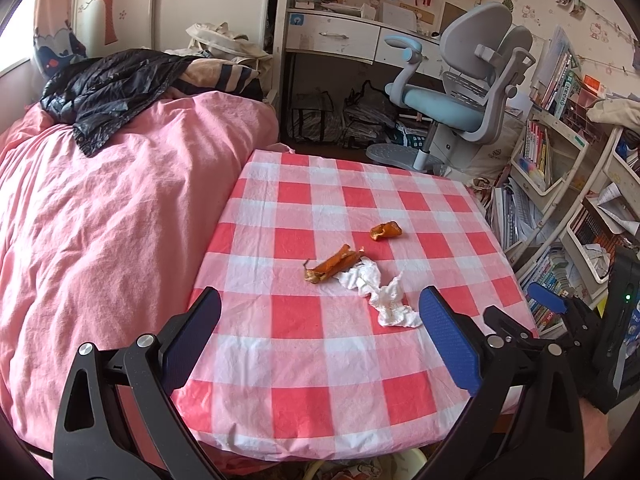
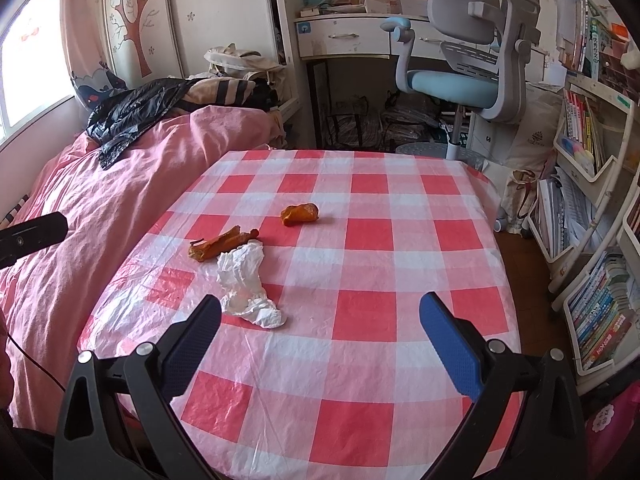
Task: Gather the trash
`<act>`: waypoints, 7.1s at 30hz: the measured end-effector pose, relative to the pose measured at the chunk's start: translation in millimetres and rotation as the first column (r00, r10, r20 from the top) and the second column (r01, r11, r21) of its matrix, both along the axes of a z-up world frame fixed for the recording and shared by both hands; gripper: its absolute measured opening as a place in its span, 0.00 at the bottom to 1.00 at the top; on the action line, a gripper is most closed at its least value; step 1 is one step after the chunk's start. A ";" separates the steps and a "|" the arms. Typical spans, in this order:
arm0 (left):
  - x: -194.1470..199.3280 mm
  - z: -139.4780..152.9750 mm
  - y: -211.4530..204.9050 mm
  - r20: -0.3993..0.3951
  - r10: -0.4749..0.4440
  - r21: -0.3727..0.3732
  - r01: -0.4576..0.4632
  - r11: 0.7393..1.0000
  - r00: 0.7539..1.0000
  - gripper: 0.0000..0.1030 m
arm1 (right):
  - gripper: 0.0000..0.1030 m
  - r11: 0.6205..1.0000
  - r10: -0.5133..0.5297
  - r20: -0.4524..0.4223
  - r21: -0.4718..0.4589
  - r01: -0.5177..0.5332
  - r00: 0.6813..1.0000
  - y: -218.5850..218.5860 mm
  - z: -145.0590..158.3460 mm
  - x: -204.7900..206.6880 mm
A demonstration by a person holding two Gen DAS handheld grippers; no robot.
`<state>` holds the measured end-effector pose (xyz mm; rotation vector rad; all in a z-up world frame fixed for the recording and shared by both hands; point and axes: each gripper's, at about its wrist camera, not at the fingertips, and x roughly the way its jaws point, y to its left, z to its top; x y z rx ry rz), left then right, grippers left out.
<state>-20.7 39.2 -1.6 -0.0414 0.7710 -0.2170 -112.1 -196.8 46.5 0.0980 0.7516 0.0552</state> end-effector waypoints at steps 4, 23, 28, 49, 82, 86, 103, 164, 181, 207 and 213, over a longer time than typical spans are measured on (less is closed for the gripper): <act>13.4 -7.3 32.2 -0.022 0.076 0.003 -0.076 0.997 0.997 0.93 | 0.92 1.000 0.017 -0.011 -0.013 -0.017 1.000 2.5 -2.5 2.1; 76.6 -69.8 -8.6 -0.113 0.030 0.165 -0.011 0.986 0.993 0.92 | 0.75 0.944 0.312 -0.151 -0.061 -0.324 0.938 69.3 -46.9 48.7; 91.6 -77.1 -30.1 -0.096 -0.035 0.225 0.056 0.973 0.995 0.88 | 0.58 0.942 0.317 -0.193 -0.044 -0.331 0.928 70.2 -59.2 64.7; 142.0 -131.0 -42.9 -0.285 -0.149 0.113 0.188 0.976 0.947 0.27 | 0.31 0.945 0.317 -0.257 0.002 -0.328 0.913 59.6 -67.2 73.1; 85.2 -120.8 -33.8 -0.282 -0.113 0.172 0.166 0.971 0.953 0.17 | 0.16 0.939 0.342 -0.245 0.071 -0.335 0.907 42.1 -57.2 52.1; 74.7 -109.2 -18.0 -0.275 -0.070 0.091 0.099 0.991 0.959 0.17 | 0.16 0.925 0.379 -0.228 0.080 -0.371 0.897 49.7 -50.8 40.2; -55.0 -88.1 -19.6 -0.201 -0.044 0.049 0.055 0.997 0.979 0.17 | 0.16 0.817 0.575 -0.272 0.133 -0.562 0.772 99.8 -66.0 -100.7; -16.0 -11.9 -19.5 0.032 0.039 0.065 -0.041 0.997 0.999 0.93 | 0.91 0.996 -0.090 0.045 0.020 0.089 0.995 -26.1 14.2 -21.6; -12.2 -15.4 -20.3 0.020 0.036 0.061 -0.037 0.997 0.999 0.93 | 0.91 0.997 -0.067 0.031 -0.029 0.068 0.997 -23.8 9.6 -18.7; -5.5 -17.6 -24.2 0.006 0.035 0.063 -0.036 0.997 0.999 0.93 | 0.91 0.997 -0.058 0.001 -0.052 0.058 0.998 -26.8 2.0 -9.2; -3.9 -17.1 -23.6 0.006 0.036 0.060 -0.036 0.998 0.999 0.93 | 0.91 0.997 -0.051 -0.009 -0.062 0.050 0.999 -23.4 0.7 -4.5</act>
